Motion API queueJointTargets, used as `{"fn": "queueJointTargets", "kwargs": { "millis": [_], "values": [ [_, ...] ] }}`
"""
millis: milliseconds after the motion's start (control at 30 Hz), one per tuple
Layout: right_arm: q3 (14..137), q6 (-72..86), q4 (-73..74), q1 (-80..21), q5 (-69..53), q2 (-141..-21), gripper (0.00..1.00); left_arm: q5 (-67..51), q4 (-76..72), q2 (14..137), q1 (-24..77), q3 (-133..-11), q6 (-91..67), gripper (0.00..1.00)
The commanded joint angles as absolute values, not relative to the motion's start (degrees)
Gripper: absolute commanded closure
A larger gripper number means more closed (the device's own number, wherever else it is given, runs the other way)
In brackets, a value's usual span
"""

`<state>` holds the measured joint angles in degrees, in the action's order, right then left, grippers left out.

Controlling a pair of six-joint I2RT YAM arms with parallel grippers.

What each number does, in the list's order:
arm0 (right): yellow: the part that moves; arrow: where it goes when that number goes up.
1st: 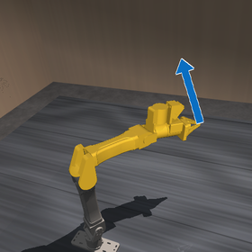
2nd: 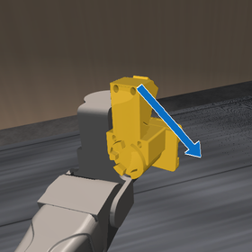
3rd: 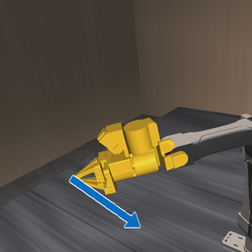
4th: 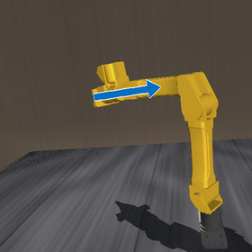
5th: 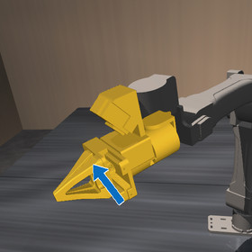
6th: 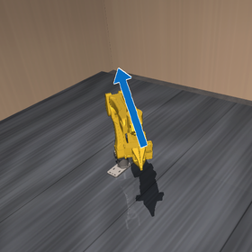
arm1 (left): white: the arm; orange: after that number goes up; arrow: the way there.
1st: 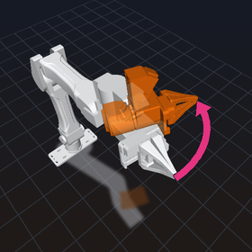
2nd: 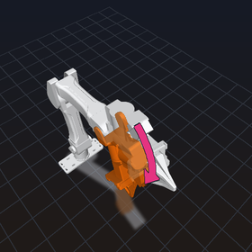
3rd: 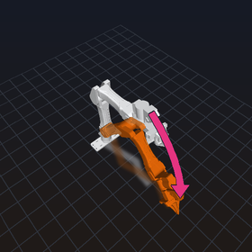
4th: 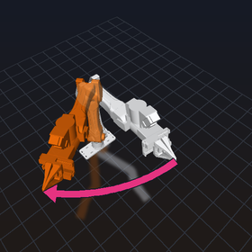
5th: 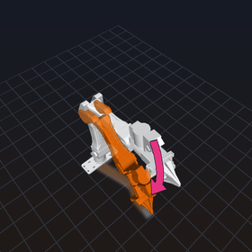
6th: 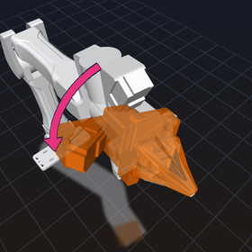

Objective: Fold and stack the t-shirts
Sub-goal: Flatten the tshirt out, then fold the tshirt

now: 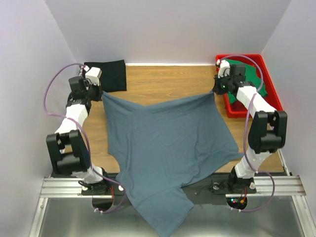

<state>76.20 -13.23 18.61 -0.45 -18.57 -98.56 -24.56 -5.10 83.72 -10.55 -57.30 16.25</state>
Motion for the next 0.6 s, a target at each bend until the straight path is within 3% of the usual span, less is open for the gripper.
{"fn": "queueJointTargets", "kwargs": {
  "millis": [0,300,567],
  "values": [
    [85.41,-11.52,12.66,-0.26,-16.96,-103.51,0.99,-22.24,-11.6,87.44,-10.63,-65.03,16.43,1.0],
    [97.47,-9.4,13.01,-0.26,-14.42,-113.64,0.99,-23.46,-8.8,93.17,-10.63,-72.86,17.66,1.0],
    [93.7,-12.83,13.45,-0.26,-12.75,-111.19,0.99,-27.51,-1.77,81.49,-10.37,-65.31,21.88,1.0]
  ]
}}
